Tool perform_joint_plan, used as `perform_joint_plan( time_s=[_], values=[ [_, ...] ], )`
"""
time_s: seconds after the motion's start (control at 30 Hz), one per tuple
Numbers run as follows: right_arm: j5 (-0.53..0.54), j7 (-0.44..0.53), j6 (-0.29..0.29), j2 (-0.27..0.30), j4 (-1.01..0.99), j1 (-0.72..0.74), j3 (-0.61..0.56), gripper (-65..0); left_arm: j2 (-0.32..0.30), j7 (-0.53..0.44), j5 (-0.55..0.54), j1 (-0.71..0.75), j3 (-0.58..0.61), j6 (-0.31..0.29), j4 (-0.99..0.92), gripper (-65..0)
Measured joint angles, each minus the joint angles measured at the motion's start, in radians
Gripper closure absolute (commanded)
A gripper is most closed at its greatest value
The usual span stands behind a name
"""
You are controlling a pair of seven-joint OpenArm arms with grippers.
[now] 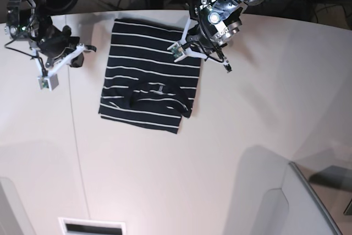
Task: Layout the t-shirt on the table in an organized manner, then fold the t-shirt properly
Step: 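Release the shirt and lift the left gripper away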
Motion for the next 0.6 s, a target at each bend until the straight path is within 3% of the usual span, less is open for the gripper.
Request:
perform_joint_plan(
  time_s=[0.47, 0.6],
  values=[
    [0.000, 0.001, 0.000, 0.000, 0.000, 0.000, 0.000, -0.2, 0.018, 0.000, 0.003, 0.002, 0.000, 0.000, -0.002, 0.0],
    [0.000, 0.000, 0.000, 0.000, 0.000, 0.000, 0.000, -0.2, 0.057, 0.003, 0.004, 0.002, 0.003, 0.000, -0.002, 0.0]
  ],
)
